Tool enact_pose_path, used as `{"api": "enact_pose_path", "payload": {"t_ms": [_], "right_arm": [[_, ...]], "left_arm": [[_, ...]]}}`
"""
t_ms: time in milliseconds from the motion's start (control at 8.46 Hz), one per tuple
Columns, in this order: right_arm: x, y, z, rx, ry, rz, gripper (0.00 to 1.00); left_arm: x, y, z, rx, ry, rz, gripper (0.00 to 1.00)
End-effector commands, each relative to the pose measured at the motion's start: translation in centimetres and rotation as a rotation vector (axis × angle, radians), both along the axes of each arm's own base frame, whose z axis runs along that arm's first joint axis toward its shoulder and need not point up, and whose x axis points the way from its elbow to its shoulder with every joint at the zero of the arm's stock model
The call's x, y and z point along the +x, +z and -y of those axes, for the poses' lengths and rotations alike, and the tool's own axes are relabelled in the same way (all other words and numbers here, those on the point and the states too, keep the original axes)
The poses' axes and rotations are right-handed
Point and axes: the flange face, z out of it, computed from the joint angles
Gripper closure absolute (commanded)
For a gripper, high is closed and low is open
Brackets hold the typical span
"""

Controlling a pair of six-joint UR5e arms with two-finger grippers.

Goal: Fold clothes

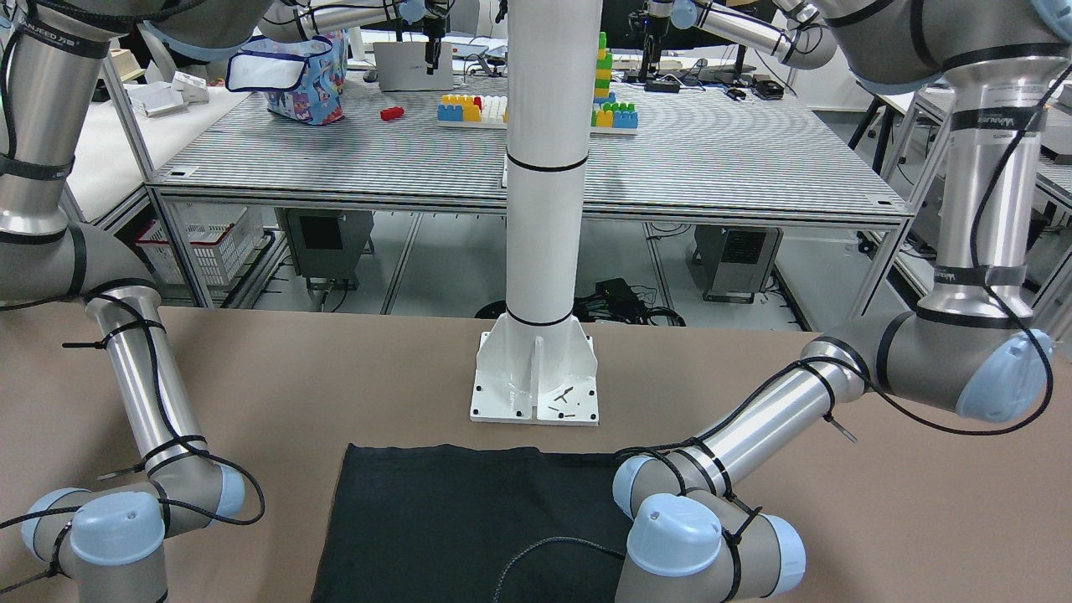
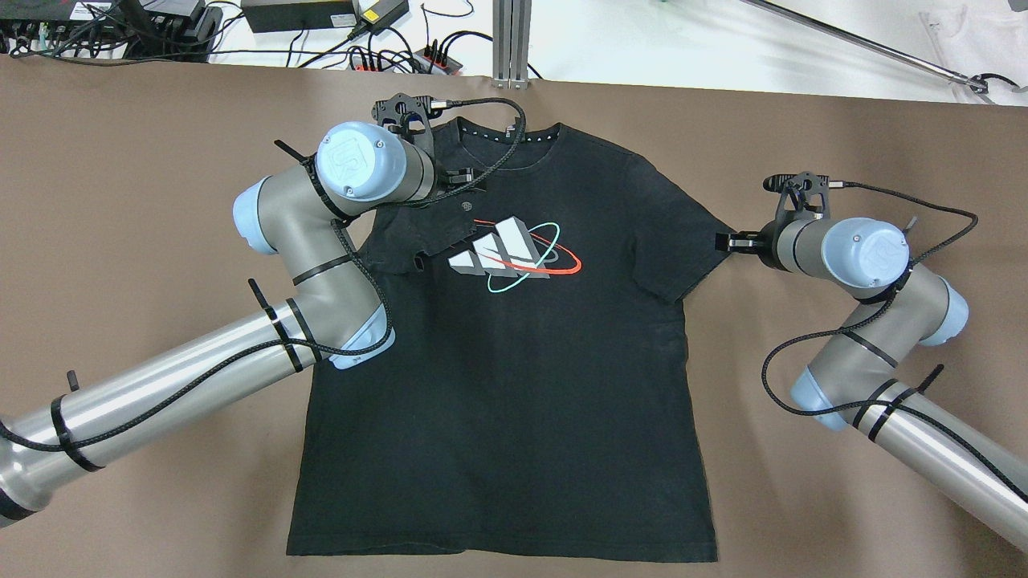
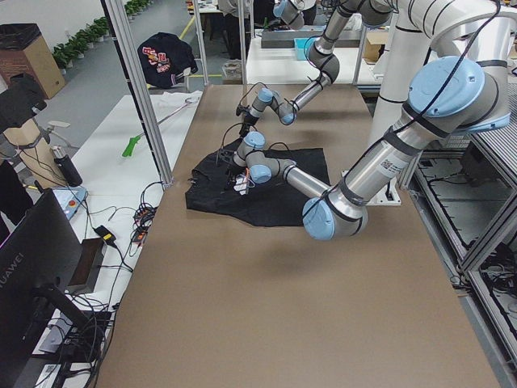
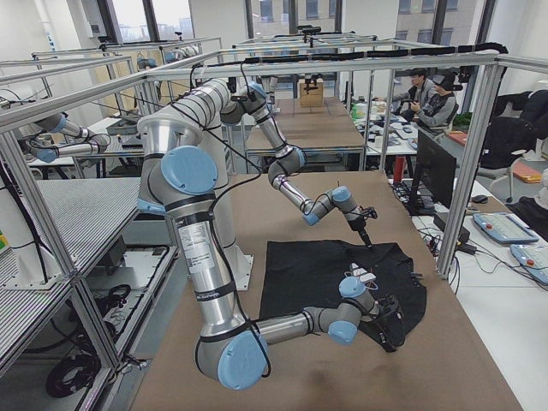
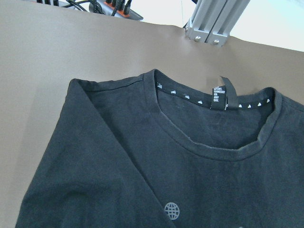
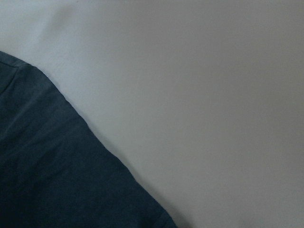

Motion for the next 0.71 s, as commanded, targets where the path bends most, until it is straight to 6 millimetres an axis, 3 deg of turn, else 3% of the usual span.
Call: {"api": "enact_pose_path", "payload": {"t_ms": [0, 355, 473, 591], "right_arm": [[-0.59, 0.32, 0.13, -0.005, 0.022, 0.039, 0.39], [-0.89, -0.33, 0.49, -0.009, 0.025, 0.038, 0.57], [-0.85, -0.39, 0.43, -0.007, 0.023, 0.039, 0.69], [-0.8, -0.54, 0.37, 0.001, 0.019, 0.038, 0.89]], "left_arm": [[-0.03, 0.36, 0.01, -0.003, -0.002, 0.003, 0.0], [-0.15, 0.61, 0.09, -0.004, -0.004, 0.007, 0.0], [-0.18, 0.66, 0.06, -0.004, -0.004, 0.007, 0.0], [-0.16, 0.73, 0.08, -0.005, -0.004, 0.008, 0.0]]}}
